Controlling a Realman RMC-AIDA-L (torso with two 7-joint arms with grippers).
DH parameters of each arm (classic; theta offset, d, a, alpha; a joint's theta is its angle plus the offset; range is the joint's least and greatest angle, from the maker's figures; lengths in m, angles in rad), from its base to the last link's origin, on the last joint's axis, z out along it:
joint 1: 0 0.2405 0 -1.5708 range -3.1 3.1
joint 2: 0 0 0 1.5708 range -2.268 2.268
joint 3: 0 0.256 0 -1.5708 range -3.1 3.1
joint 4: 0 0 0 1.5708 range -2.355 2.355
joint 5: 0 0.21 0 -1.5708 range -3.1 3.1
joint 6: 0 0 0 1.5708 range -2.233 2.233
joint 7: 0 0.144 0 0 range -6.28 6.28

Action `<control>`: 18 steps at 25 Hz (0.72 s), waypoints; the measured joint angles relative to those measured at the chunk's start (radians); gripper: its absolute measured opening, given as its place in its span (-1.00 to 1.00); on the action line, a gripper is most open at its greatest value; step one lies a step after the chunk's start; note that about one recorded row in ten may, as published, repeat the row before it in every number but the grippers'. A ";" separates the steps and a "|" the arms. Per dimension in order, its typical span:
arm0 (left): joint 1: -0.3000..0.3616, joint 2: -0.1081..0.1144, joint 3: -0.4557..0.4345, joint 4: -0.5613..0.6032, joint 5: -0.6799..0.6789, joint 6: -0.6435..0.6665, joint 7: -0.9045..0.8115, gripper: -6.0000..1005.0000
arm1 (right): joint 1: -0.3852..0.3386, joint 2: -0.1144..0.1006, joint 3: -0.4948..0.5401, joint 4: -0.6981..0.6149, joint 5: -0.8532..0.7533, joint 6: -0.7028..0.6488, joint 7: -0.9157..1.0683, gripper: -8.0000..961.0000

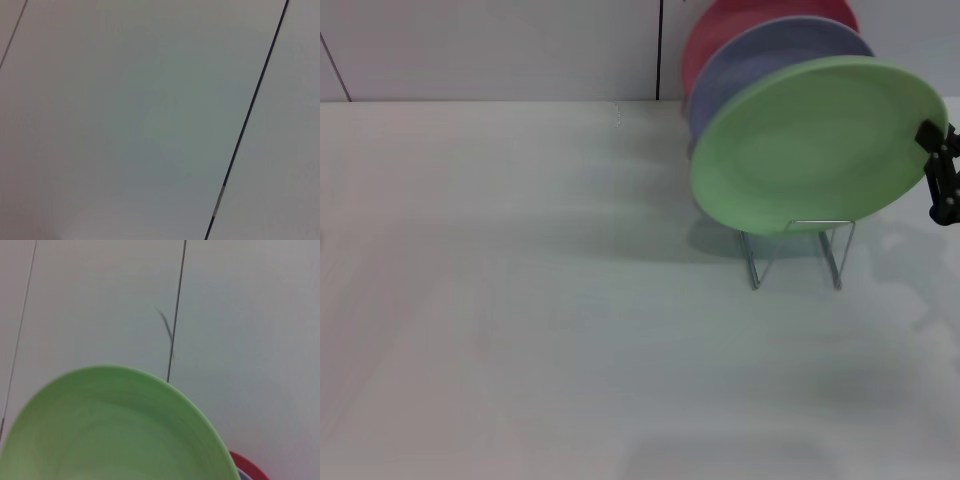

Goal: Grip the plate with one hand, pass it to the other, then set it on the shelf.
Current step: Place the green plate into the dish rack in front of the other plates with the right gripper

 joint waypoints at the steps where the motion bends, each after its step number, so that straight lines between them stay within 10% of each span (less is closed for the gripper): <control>1: 0.000 0.000 0.000 0.001 0.000 0.000 -0.003 0.47 | 0.002 0.002 0.000 -0.005 0.000 -0.002 0.000 -0.77; 18: 0.000 0.002 0.000 0.002 0.000 0.000 -0.009 0.47 | 0.001 0.013 -0.001 -0.065 0.000 -0.011 0.003 -0.75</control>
